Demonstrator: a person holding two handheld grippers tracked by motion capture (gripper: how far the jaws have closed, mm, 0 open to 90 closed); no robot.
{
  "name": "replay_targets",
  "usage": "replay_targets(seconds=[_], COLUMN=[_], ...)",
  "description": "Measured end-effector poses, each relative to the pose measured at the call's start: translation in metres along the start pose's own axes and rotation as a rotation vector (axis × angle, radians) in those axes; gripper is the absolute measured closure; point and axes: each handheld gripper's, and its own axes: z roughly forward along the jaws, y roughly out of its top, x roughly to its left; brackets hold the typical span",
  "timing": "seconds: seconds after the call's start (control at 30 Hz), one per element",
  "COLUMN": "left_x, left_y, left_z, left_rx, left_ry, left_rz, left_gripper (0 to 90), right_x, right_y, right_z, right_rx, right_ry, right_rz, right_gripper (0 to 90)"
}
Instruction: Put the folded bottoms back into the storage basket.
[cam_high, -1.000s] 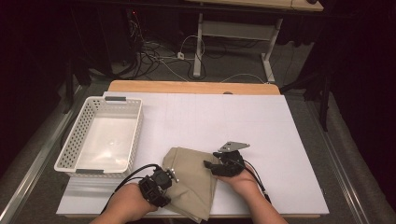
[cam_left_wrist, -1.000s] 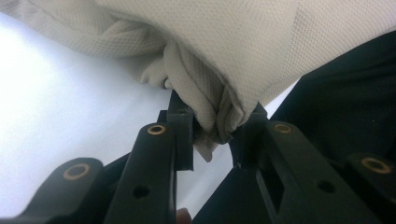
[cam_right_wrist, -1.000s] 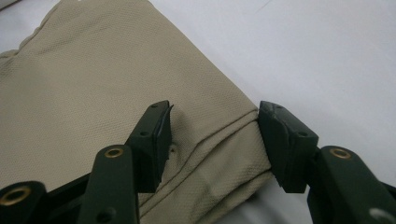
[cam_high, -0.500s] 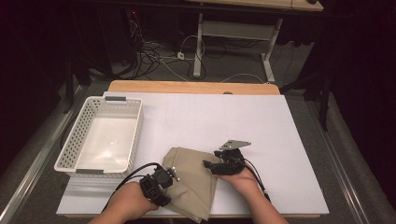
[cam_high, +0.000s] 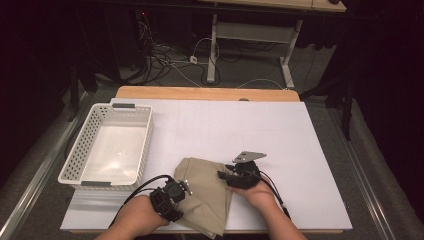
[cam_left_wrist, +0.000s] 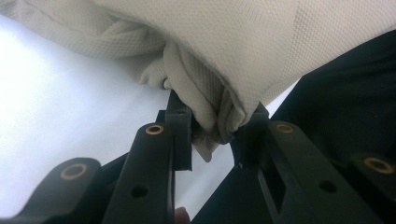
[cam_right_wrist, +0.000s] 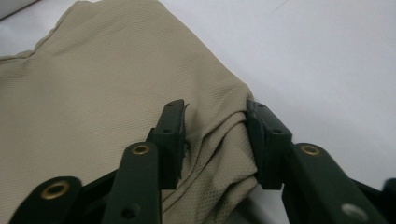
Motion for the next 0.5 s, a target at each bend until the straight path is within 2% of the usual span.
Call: replay_targets(seconds=[0.1,0.23,0.43,0.5], left_x=[0.000,0.000,0.000,0.000], left_y=[0.000,0.001,0.003,0.004], left_z=[0.000,0.000,-0.002,-0.002], left_rx=[0.003,0.008,0.020,0.025], left_ry=[-0.001,-0.004,-0.004,-0.002], left_rz=[0.002,-0.001,-0.007,-0.004], left_gripper=[70.0,70.5,70.7,70.8], right_x=[0.000,0.003,0.012,0.013], right_y=[0.000,-0.001,-0.002,-0.003], right_z=[0.000,-0.001,-0.003,-0.003], right_rx=[0.000,-0.005,-0.031,-0.034], right_ry=[0.032,0.033,-0.020,-0.029], right_rz=[0.015,0.003,-0.073,-0.079], right_gripper=[72.9,77.9,79.5,79.8])
